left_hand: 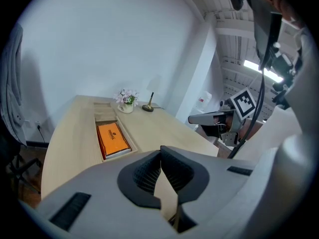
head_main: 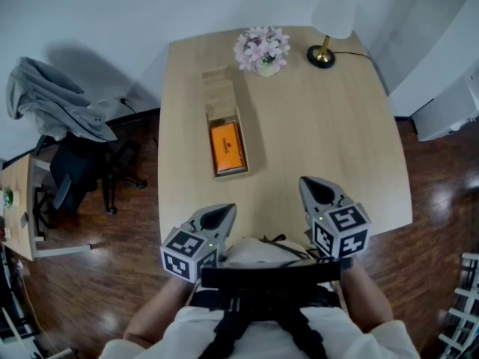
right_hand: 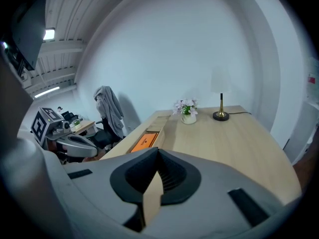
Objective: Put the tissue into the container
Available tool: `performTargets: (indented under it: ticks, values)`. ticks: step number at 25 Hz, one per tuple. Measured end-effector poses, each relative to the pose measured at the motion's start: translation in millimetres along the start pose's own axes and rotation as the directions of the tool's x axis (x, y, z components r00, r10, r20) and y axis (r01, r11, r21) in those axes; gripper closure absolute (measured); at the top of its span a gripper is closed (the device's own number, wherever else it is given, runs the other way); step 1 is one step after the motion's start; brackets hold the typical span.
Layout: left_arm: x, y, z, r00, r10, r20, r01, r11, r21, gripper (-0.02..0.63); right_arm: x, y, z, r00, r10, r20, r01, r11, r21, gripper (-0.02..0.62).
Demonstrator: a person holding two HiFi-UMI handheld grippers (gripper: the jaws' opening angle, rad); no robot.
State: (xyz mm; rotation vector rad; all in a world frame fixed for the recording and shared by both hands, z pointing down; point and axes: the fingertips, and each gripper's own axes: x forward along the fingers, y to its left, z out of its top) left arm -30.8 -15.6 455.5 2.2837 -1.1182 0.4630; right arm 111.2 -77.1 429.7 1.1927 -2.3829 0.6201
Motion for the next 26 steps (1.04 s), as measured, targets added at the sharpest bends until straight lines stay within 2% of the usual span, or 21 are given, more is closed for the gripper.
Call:
performTargets:
  ticks: [8, 26]
  values:
    - [1.0, 0.4, -0.8, 1.0, -0.006, -0.007, 0.006, 1.0, -0.004, 0.606, 1.9, -2.9, -6.6, 0.999, -0.022, -0.031, 0.021, 1.0, -0.019, 0.592]
    - [2.7, -0.6, -6.4, 0.999, -0.025, -0.032, 0.024, 1.0, -0.002, 0.606, 10.9, -0.1, -22.6, 0.996, -0.014, -0.091, 0.008, 0.998, -0.063, 0.592]
